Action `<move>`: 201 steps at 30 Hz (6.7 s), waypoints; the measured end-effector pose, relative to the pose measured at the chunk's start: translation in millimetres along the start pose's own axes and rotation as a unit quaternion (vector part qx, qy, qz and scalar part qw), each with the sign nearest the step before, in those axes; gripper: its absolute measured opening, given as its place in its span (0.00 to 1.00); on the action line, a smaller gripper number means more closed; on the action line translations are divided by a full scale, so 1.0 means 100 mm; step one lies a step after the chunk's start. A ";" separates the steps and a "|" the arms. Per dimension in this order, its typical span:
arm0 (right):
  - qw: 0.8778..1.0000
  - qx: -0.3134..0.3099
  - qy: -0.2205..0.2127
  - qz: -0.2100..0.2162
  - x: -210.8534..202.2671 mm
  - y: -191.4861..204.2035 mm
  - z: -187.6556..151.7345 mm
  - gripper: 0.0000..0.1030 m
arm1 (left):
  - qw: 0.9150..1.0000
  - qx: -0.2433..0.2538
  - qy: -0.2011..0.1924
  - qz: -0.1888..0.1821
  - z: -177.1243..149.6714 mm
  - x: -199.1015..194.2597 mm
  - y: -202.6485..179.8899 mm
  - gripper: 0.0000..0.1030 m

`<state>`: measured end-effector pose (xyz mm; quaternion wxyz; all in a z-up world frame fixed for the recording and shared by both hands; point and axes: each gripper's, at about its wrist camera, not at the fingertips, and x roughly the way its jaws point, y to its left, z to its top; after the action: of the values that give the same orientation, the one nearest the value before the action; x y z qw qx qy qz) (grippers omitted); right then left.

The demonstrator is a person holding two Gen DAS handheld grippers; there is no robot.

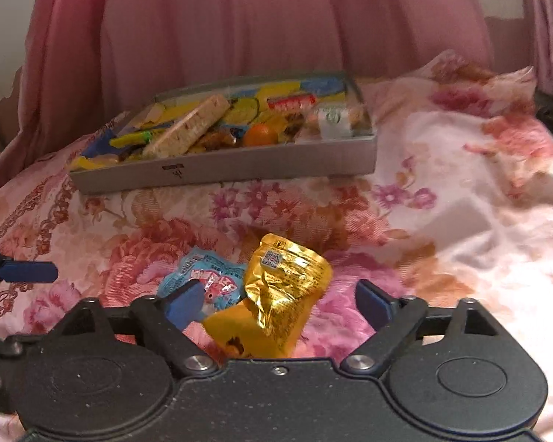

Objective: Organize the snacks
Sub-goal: 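Close the left tool on the blue candy pack while the right tool grasps the gold snack, then carry the blue candy pack and gold snack over the grey tray with both tools, then open both tools to drop the candy pack and gold snack into the tray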

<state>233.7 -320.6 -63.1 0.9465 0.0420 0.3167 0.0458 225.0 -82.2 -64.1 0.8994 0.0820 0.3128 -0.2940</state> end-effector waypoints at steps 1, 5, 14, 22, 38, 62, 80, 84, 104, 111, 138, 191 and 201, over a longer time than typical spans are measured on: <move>1.000 0.004 0.005 0.004 0.06 0.00 0.01 0.84 | 1.000 0.013 0.001 -0.003 0.03 0.05 -0.01 1.00; 1.000 0.008 0.028 -0.002 0.25 0.00 0.02 0.66 | 0.999 0.043 0.008 -0.017 0.13 0.19 -0.03 1.00; 0.997 0.033 0.069 0.009 0.26 -0.11 0.09 0.42 | 0.993 0.097 0.031 -0.056 0.25 0.52 -0.20 1.00; 0.997 0.021 0.067 0.019 0.09 -0.26 0.17 0.27 | 0.979 0.193 0.034 -0.060 0.39 0.70 -0.39 1.00; 0.996 0.045 0.072 0.021 -0.05 -0.50 0.19 0.30 | 0.958 0.199 0.159 -0.132 0.52 1.19 -0.33 0.99; 0.992 0.099 0.079 0.011 -0.08 -0.70 0.13 0.54 | 0.976 0.126 0.171 -0.054 0.61 1.20 -0.40 0.78; 0.978 0.175 0.100 0.056 -0.09 -0.75 -0.03 0.55 | 0.979 -0.147 0.131 0.058 0.10 0.45 -0.27 0.61; 0.977 0.175 0.100 0.065 -0.02 -0.66 -0.06 0.58 | 0.974 -0.190 0.102 0.074 -0.08 0.25 -0.24 0.60; 0.998 0.009 0.053 0.021 0.31 0.00 -0.14 0.48 | 0.976 -0.178 0.069 0.102 -0.34 0.07 -0.21 0.59; 0.999 -0.014 0.048 0.010 0.10 0.22 -0.23 0.37 | 0.970 -0.210 0.083 0.093 -0.33 -0.01 -0.17 0.59; 0.992 -0.076 -0.104 0.006 -0.60 0.61 -0.24 0.23 | 0.939 -0.326 -0.006 0.109 -0.33 -0.58 0.19 0.56; 0.990 0.005 -0.115 0.081 0.87 0.41 1.03 0.28 | 0.931 -0.225 -0.034 0.284 1.07 0.77 1.06 0.58; 0.991 -0.017 -0.125 0.053 0.84 0.46 0.98 0.41 | 0.930 -0.242 -0.037 0.273 1.06 0.74 1.08 0.64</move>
<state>357.0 -270.3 -30.5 0.9754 0.0481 0.1927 0.0958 389.3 -64.6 -29.9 0.9485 -0.0668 0.3066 0.0443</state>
